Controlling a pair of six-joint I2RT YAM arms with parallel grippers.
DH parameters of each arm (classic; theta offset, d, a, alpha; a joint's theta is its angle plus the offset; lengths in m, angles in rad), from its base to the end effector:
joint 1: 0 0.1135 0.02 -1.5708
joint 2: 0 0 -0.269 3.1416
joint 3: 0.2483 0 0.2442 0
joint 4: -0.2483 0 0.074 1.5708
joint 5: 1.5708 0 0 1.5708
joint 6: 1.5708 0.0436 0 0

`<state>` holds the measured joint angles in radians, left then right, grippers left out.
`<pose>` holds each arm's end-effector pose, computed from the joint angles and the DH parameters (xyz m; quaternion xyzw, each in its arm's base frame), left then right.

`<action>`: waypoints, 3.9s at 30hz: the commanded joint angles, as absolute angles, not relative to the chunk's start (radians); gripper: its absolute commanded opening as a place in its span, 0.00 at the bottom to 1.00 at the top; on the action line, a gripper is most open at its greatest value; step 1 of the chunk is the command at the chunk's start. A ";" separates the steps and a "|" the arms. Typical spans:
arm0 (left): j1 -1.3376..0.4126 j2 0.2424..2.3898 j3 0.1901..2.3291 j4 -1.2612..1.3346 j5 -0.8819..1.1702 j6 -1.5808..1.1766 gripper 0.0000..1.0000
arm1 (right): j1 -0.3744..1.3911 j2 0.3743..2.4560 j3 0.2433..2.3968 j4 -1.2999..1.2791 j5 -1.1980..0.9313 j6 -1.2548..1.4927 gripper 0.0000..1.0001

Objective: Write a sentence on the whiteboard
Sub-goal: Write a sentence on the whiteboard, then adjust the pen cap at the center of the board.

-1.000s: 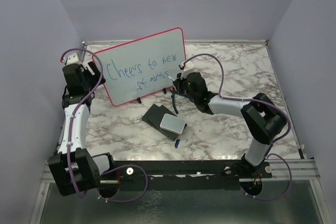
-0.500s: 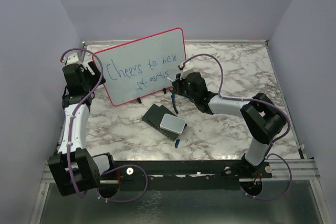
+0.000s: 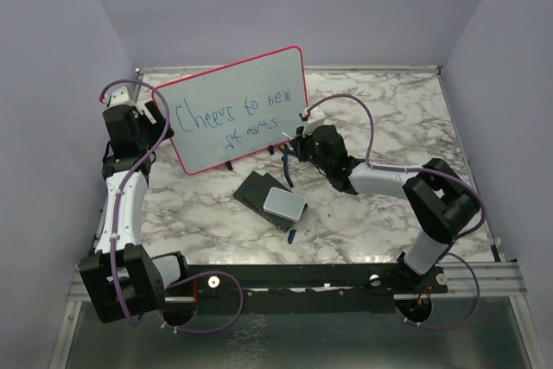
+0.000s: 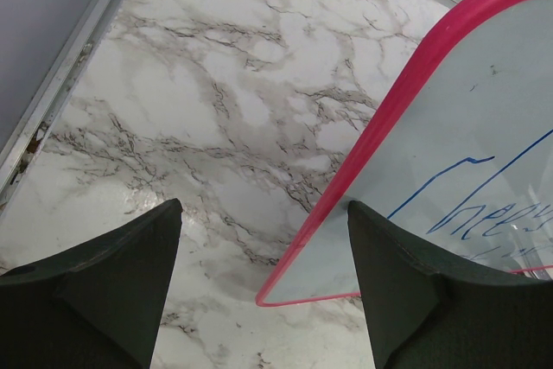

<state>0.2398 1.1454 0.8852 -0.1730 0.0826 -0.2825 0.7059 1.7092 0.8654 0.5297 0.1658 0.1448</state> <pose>0.2532 0.0582 0.3063 -0.1959 0.8190 -0.0463 0.5373 0.2867 0.2349 0.2068 -0.1765 0.7882 0.1807 0.5612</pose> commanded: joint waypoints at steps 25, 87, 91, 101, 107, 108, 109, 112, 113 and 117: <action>0.236 1.120 0.873 -0.159 0.096 -0.269 0.79 | 0.702 1.742 0.930 0.573 0.225 0.148 0.01; -0.047 1.079 1.297 -0.679 -0.373 -0.106 0.99 | 0.644 1.111 0.716 -0.009 0.240 0.271 0.01; -0.139 1.059 1.314 -0.761 -0.178 -0.172 0.93 | 0.644 1.027 0.671 -0.070 0.212 0.306 0.01; -0.682 0.845 0.938 -0.760 -0.144 -0.551 0.85 | 0.644 0.883 0.639 -0.226 0.210 0.364 0.01; -1.143 0.914 0.804 -0.669 -0.380 -0.804 0.79 | 0.644 0.873 0.644 -0.224 0.190 0.384 0.01; -1.208 0.948 0.803 -0.646 -0.429 -0.834 0.78 | 0.644 0.871 0.646 -0.224 0.189 0.388 0.01; -1.256 0.986 0.804 -0.627 -0.468 -0.852 0.78 | 0.644 0.871 0.647 -0.224 0.190 0.390 0.01; -1.317 1.091 0.813 -0.582 -0.507 -0.871 0.77 | 0.644 0.864 0.654 -0.225 0.195 0.388 0.01; -1.322 1.122 0.811 -0.545 -0.498 -0.870 0.78 | 0.644 0.862 0.654 -0.225 0.197 0.387 0.01; -1.350 1.257 0.802 -0.415 -0.423 -0.872 0.78 | 0.644 0.848 0.650 -0.222 0.209 0.389 0.01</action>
